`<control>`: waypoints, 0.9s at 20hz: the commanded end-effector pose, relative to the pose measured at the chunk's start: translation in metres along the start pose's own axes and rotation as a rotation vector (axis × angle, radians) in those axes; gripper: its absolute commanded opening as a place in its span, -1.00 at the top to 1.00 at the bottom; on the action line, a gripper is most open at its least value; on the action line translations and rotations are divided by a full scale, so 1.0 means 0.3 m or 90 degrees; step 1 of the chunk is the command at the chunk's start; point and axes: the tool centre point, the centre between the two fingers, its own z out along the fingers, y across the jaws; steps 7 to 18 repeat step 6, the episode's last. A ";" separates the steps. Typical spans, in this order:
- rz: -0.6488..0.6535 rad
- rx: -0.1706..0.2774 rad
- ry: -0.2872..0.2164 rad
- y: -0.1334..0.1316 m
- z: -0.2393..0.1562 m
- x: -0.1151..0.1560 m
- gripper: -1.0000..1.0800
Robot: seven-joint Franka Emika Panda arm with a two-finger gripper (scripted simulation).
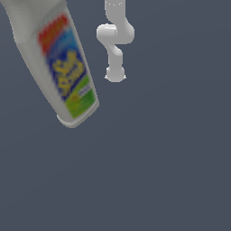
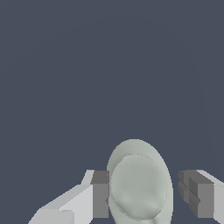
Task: Pick up the object and move it to a goal position.
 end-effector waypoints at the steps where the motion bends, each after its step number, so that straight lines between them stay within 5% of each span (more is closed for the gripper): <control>1: 0.001 0.007 0.008 -0.006 -0.031 0.016 1.00; 18: 0.001 0.007 0.008 -0.008 -0.031 0.021 1.00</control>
